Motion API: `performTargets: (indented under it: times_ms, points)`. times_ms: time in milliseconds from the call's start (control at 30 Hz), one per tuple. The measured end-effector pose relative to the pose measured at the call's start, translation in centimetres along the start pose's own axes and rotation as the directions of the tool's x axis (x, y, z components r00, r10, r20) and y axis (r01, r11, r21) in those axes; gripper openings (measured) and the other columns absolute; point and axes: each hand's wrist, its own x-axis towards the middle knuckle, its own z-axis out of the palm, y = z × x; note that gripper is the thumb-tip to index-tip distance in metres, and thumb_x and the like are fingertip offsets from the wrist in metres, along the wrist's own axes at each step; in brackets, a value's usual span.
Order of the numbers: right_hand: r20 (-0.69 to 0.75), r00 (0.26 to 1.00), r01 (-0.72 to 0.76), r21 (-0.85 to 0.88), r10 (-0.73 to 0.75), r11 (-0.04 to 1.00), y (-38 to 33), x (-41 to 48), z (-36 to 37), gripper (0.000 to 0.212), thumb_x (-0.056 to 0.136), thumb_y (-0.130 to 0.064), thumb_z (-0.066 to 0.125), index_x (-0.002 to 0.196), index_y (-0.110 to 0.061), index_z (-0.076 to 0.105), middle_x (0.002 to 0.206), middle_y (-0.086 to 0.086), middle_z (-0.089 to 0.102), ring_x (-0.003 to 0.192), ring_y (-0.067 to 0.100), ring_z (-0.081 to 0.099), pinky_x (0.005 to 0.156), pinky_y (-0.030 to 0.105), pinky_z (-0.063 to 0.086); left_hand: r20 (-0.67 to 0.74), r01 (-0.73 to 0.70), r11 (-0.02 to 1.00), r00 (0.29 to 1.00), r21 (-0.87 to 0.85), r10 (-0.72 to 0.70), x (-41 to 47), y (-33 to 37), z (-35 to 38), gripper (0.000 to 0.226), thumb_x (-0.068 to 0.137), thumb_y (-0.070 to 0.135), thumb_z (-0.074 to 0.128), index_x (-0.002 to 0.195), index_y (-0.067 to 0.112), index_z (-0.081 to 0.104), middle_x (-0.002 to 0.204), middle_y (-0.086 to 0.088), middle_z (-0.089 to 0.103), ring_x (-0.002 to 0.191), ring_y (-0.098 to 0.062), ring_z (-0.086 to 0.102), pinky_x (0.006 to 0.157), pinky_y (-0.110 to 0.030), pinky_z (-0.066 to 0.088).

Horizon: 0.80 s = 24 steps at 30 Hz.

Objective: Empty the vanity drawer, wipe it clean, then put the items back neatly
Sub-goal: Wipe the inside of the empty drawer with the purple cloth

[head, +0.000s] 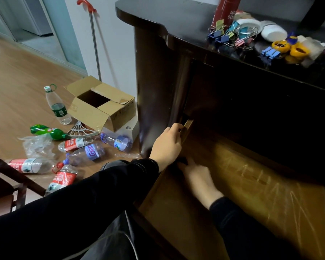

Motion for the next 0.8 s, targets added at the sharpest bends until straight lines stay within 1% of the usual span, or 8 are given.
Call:
performTargets:
  times_ms: [133,200,300,400,500,600,667,800]
  points:
    - [-0.007,0.999,-0.050,0.076,0.050,0.996,-0.6,1.0,0.7,0.037,0.103,-0.021,0.045,0.139,-0.018,0.051,0.128,0.012,0.055,0.103,0.034,0.063,0.075,0.036,0.045,0.000,-0.006,1.000,1.000,0.008,0.006,-0.1,0.1,-0.1,0.030,0.104,0.018,0.036,0.131,0.023,0.049,0.117,-0.006,0.058,0.105,-0.029,0.057,0.087,-0.038,0.044]
    - [0.057,0.998,0.038,0.059,-0.042,0.998,-1.9,-1.6,1.8,0.041,0.102,-0.037,0.045,0.139,-0.021,0.049,0.116,0.010,0.060,0.098,0.033,0.065,0.071,0.032,0.044,-0.008,-0.004,1.000,1.000,0.013,0.004,-0.1,0.0,0.1,0.030,0.104,0.019,0.036,0.131,0.024,0.048,0.116,-0.005,0.058,0.104,-0.028,0.057,0.085,-0.037,0.044]
    - [0.094,0.960,0.266,-0.028,-0.262,0.964,-2.1,-4.9,2.8,0.037,0.092,-0.032,0.058,0.129,-0.029,0.059,0.117,0.010,0.065,0.080,0.027,0.069,0.059,0.027,0.055,-0.007,-0.007,1.000,1.000,0.014,0.007,0.1,-0.1,0.1,0.030,0.104,0.019,0.035,0.131,0.024,0.048,0.117,-0.005,0.058,0.103,-0.027,0.057,0.082,-0.034,0.041]
    - [0.090,0.987,0.124,0.069,-0.130,0.990,-0.2,-3.1,1.3,0.039,0.103,-0.038,0.048,0.141,-0.030,0.048,0.116,0.002,0.066,0.085,0.016,0.070,0.066,0.019,0.053,0.000,-0.005,1.000,1.000,0.015,0.005,0.0,0.0,0.1,0.030,0.104,0.018,0.036,0.132,0.024,0.048,0.119,-0.006,0.058,0.105,-0.028,0.057,0.085,-0.035,0.042]
    - [-0.022,0.998,-0.054,-0.014,0.054,0.998,2.3,0.8,-0.2,0.054,0.104,-0.015,0.049,0.154,-0.029,0.034,0.151,0.014,0.041,0.115,0.029,0.062,0.094,0.031,0.054,0.024,0.002,1.000,1.000,0.009,-0.002,-0.1,0.2,-0.2,0.030,0.105,0.018,0.036,0.132,0.023,0.048,0.121,-0.007,0.058,0.108,-0.030,0.057,0.092,-0.040,0.046]
    - [-0.060,0.988,-0.141,-0.019,0.139,0.990,3.2,1.5,-1.5,0.056,0.104,-0.011,0.047,0.155,-0.029,0.033,0.158,0.018,0.031,0.120,0.033,0.058,0.098,0.036,0.053,0.031,-0.001,1.000,1.000,0.016,0.001,-0.2,0.3,-0.3,0.030,0.103,0.016,0.037,0.131,0.021,0.048,0.119,-0.008,0.058,0.108,-0.031,0.057,0.093,-0.044,0.046]
    - [-0.014,0.995,-0.102,0.068,0.103,0.992,1.8,-0.6,-0.4,0.053,0.103,-0.011,0.047,0.153,-0.026,0.037,0.151,0.016,0.040,0.111,0.031,0.063,0.092,0.035,0.056,0.020,-0.001,1.000,1.000,0.025,0.000,-0.1,0.3,-0.2,0.030,0.102,0.015,0.038,0.130,0.020,0.048,0.118,-0.009,0.058,0.107,-0.032,0.057,0.092,-0.043,0.046]
    - [0.086,0.985,0.144,0.060,-0.149,0.988,-0.6,-6.1,2.2,0.035,0.105,-0.037,0.043,0.136,-0.025,0.050,0.126,0.008,0.060,0.098,0.031,0.066,0.078,0.042,0.056,0.020,-0.023,0.997,1.000,0.072,0.022,-0.1,0.3,-0.1,0.031,0.099,0.011,0.039,0.128,0.018,0.047,0.114,-0.009,0.058,0.102,-0.031,0.057,0.086,-0.044,0.048]
